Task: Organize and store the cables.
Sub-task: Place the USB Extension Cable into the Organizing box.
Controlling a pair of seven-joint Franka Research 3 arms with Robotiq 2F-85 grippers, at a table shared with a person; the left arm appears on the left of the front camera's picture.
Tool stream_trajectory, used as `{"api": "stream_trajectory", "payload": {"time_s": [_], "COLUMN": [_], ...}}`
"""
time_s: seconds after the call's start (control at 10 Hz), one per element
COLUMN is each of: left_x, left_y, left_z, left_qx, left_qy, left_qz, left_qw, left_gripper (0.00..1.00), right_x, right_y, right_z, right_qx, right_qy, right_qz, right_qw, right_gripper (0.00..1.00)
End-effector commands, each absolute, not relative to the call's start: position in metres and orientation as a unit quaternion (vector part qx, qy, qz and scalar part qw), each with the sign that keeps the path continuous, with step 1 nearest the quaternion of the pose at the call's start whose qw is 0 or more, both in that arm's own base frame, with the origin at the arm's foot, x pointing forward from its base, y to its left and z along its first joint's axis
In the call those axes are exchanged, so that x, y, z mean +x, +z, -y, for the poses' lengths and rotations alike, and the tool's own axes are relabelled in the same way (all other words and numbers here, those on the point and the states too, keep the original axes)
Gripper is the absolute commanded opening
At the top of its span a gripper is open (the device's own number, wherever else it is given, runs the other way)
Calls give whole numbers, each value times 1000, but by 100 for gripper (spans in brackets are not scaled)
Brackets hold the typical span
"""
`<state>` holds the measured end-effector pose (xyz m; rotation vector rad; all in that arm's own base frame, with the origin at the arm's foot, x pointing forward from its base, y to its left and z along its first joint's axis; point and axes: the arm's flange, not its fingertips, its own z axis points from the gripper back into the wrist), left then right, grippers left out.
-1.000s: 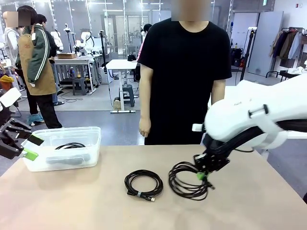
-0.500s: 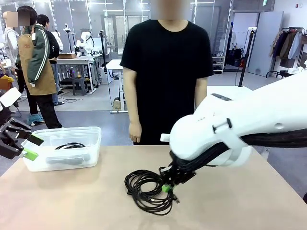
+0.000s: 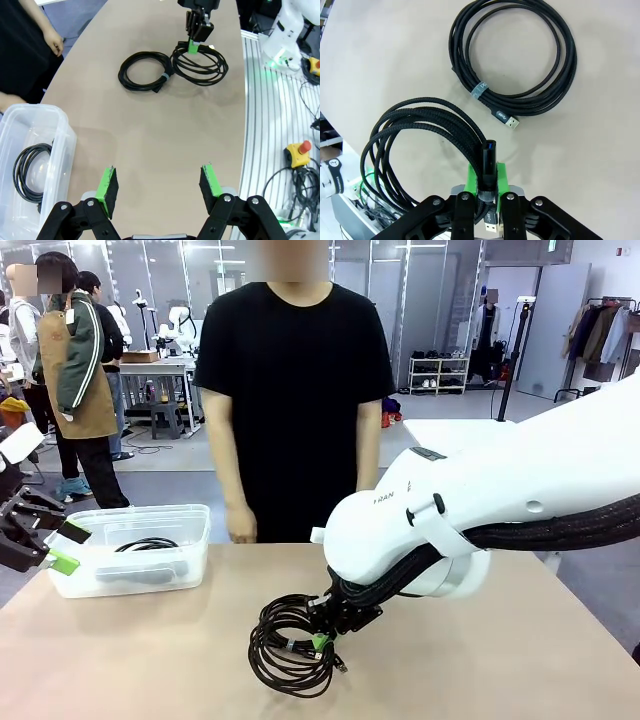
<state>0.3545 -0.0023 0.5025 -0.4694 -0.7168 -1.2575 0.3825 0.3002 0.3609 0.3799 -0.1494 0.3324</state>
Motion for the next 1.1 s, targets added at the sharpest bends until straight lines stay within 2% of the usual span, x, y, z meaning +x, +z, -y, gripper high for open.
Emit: {"api": "stream_trajectory", "payload": {"time_s": [0.0, 0.1, 0.2, 0.5, 0.9, 1.0], "left_x": [355, 355, 355, 355, 355, 355], "left_y": [503, 503, 503, 503, 503, 503], "left_z": [3, 3, 3, 3, 3, 3], "left_qx": [-208, -208, -208, -208, -208, -208], "left_qy": [-569, -569, -569, -569, -569, -569], "left_qz": [323, 323, 323, 323, 323, 323], "left_qw": [727, 727, 727, 727, 727, 727], "left_gripper": [84, 84, 84, 84, 84, 84], "right_x": [381, 381, 383, 376, 370, 370], "right_y": [362, 362, 361, 349, 338, 334], "right_z": [-296, -296, -300, -322, -331, -335], "right_qx": [184, 184, 187, 152, 164, 151], "right_qy": [166, 166, 164, 158, 135, 136], "right_qz": [76, 76, 74, 29, 18, 12], "right_qw": [966, 966, 966, 975, 977, 979], "right_gripper": [0, 0, 18, 18, 18, 39]}}
